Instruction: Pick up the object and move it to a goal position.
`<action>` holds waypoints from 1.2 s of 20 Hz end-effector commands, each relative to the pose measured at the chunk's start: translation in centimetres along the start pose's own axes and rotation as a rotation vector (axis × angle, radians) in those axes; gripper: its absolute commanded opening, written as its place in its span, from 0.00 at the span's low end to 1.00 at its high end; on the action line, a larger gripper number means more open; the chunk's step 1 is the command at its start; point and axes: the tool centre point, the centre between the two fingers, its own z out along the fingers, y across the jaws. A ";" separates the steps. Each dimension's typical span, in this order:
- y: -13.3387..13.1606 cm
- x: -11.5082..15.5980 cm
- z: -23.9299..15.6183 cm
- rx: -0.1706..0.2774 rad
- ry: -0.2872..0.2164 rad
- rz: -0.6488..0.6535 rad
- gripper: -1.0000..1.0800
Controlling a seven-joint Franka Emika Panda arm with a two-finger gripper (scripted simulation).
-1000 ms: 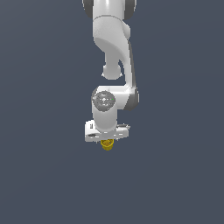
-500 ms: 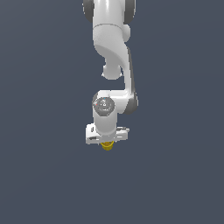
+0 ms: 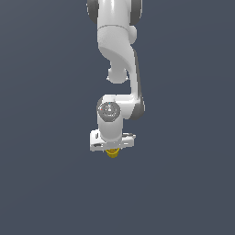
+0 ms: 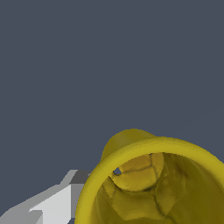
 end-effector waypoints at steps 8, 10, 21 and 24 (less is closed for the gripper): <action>-1.2 0.1 -2.6 0.000 0.000 0.000 0.00; -1.9 0.2 -3.9 0.000 0.000 0.000 0.00; -7.2 0.7 -14.9 -0.001 0.000 0.000 0.00; -8.7 0.9 -18.2 -0.001 0.000 0.000 0.00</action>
